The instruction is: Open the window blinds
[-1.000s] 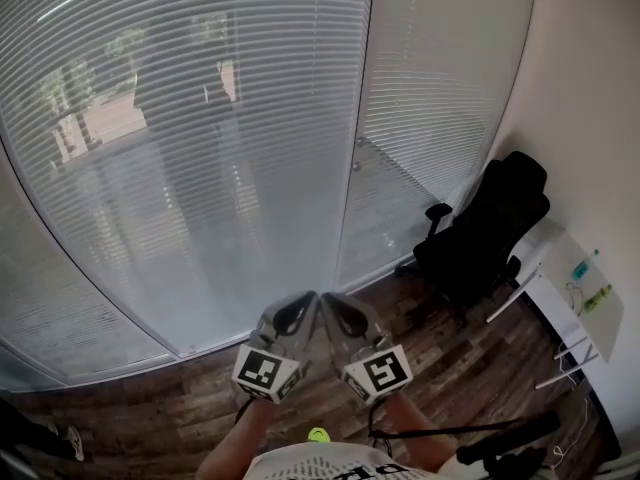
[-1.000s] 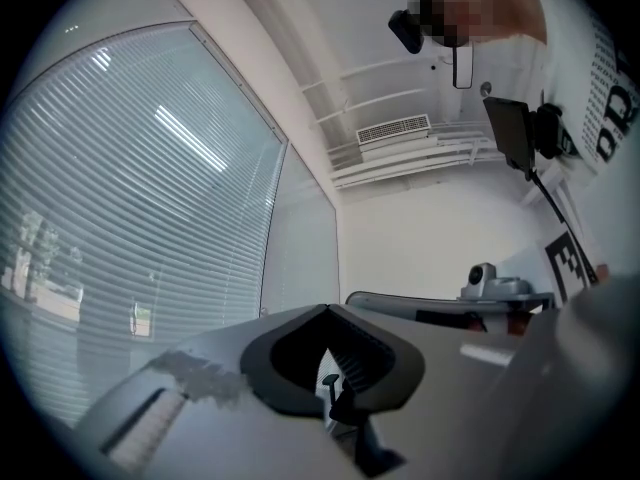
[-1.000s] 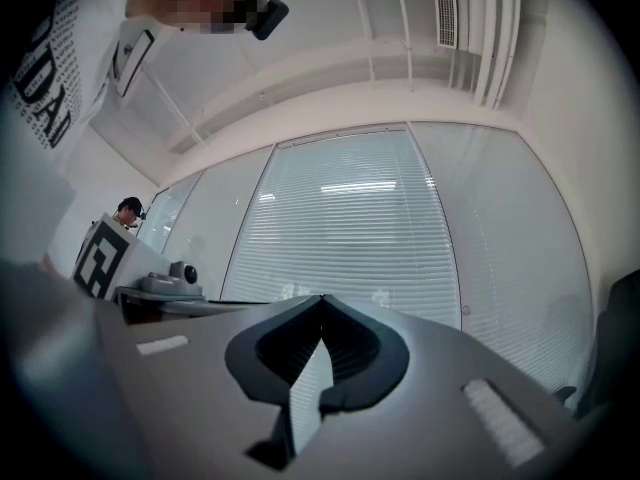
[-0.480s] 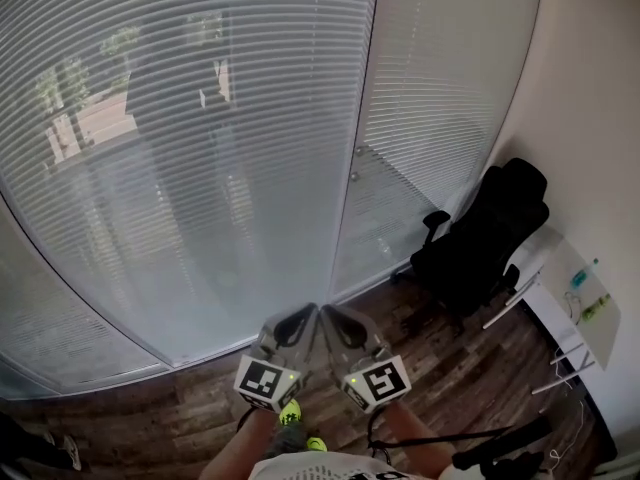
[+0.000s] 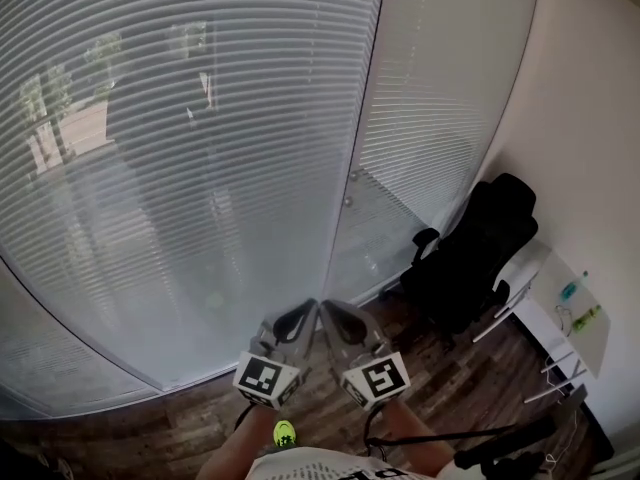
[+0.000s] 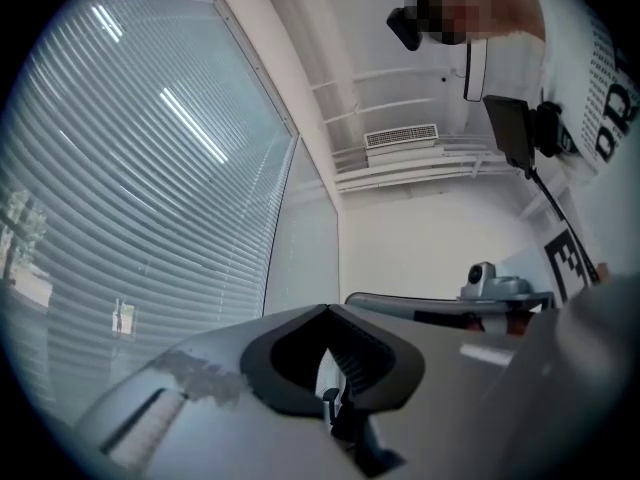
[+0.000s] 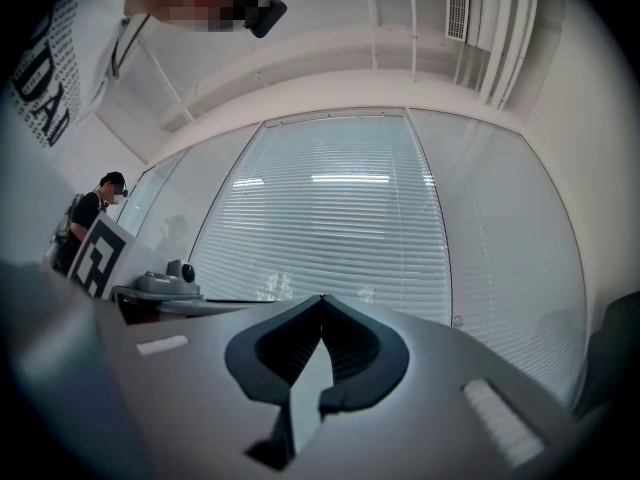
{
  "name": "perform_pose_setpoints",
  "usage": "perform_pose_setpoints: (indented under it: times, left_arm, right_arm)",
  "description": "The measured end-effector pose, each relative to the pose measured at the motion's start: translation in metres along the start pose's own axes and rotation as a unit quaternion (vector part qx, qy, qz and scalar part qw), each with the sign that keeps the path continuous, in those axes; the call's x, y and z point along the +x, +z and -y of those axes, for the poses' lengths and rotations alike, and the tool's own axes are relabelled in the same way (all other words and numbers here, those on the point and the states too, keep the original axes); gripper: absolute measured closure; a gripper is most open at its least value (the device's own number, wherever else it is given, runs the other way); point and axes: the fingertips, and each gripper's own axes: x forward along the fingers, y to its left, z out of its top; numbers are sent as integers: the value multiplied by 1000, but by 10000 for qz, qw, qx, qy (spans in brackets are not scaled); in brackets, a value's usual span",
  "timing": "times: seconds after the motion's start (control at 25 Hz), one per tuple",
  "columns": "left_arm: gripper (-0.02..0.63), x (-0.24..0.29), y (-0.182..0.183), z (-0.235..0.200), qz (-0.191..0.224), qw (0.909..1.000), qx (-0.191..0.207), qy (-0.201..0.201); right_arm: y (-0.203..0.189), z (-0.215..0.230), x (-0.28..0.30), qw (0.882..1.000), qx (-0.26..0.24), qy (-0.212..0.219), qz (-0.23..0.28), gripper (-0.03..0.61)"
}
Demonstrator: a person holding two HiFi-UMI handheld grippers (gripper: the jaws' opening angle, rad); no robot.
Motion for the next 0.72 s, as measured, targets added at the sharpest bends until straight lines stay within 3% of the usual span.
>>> perform_pose_setpoints:
  times: [0.12,0.72]
  left_arm:
    - [622,13,-1,-17,29,9999,139,-34]
    - [622,65,-19,-80,52,9997,-82,-242]
  right_arm:
    - [-2,13,20,10000,43,-79,-9,575]
    - [-30,53,83,9988,-143,-437,-139,575]
